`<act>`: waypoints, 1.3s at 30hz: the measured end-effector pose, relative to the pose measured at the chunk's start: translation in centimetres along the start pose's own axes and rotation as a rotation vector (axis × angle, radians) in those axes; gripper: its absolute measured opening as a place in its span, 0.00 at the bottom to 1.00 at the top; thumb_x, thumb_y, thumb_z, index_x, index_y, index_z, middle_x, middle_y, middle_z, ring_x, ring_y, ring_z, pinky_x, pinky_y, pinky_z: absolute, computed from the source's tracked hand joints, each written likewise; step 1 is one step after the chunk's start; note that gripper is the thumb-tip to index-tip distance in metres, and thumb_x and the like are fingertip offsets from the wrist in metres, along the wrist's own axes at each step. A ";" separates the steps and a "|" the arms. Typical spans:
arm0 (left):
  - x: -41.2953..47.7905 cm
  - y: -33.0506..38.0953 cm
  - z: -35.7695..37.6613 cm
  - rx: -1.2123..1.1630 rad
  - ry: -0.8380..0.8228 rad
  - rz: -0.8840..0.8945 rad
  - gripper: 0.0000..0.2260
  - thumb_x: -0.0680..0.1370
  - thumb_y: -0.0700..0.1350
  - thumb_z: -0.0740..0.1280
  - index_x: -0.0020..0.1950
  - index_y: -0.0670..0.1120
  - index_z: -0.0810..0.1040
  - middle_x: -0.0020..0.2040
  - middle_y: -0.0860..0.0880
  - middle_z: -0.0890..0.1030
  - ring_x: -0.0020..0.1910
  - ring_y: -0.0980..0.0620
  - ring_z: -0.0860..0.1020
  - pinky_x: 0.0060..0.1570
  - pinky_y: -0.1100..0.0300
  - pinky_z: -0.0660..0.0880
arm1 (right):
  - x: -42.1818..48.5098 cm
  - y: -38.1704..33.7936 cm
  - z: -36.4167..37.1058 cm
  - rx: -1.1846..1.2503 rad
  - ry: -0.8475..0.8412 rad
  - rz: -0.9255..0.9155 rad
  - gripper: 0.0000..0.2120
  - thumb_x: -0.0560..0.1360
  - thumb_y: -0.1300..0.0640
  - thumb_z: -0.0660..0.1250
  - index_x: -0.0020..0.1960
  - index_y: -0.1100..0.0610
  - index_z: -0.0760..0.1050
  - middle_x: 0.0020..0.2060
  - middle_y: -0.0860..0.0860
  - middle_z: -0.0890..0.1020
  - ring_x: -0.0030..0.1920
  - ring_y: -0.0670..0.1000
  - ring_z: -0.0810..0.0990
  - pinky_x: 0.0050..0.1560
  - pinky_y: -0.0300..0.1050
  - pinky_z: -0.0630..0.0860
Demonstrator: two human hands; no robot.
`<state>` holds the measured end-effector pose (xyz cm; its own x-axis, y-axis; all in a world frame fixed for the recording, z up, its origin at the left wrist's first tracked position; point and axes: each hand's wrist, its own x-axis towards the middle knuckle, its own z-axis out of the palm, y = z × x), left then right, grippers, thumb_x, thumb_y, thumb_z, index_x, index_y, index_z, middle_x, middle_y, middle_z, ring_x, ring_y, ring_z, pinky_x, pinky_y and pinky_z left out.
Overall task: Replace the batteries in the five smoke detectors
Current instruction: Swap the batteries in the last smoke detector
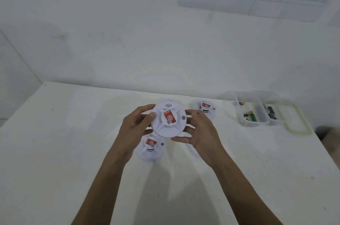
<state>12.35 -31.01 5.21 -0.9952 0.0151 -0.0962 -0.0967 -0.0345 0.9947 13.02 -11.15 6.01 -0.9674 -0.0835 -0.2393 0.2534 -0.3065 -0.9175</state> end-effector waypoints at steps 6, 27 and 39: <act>2.9 -1.9 -2.2 -0.096 0.283 -0.083 0.10 0.77 0.45 0.69 0.56 0.44 0.78 0.49 0.43 0.83 0.49 0.47 0.82 0.40 0.59 0.80 | 3.7 1.7 3.0 -0.245 -0.026 -0.044 0.14 0.81 0.64 0.56 0.60 0.57 0.78 0.51 0.57 0.83 0.51 0.56 0.83 0.52 0.53 0.81; 12.7 -10.1 -8.6 0.459 0.338 -0.183 0.14 0.77 0.43 0.67 0.62 0.42 0.79 0.59 0.43 0.82 0.56 0.45 0.81 0.60 0.47 0.76 | 15.6 7.0 8.7 -0.874 -0.023 0.143 0.13 0.71 0.71 0.54 0.33 0.57 0.60 0.28 0.51 0.64 0.29 0.48 0.60 0.29 0.40 0.56; 10.7 -8.3 -5.5 0.541 0.526 -0.085 0.15 0.79 0.41 0.63 0.67 0.46 0.75 0.65 0.42 0.75 0.64 0.45 0.73 0.64 0.53 0.68 | 14.3 5.7 6.4 -0.719 -0.082 0.144 0.22 0.77 0.64 0.55 0.70 0.59 0.68 0.63 0.55 0.76 0.58 0.54 0.80 0.58 0.45 0.76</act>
<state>2.47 -36.10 -4.27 -0.8721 -0.4875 -0.0429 -0.2892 0.4425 0.8489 0.61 -20.21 -0.62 -0.9140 -0.1555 -0.3746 0.2859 0.4081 -0.8670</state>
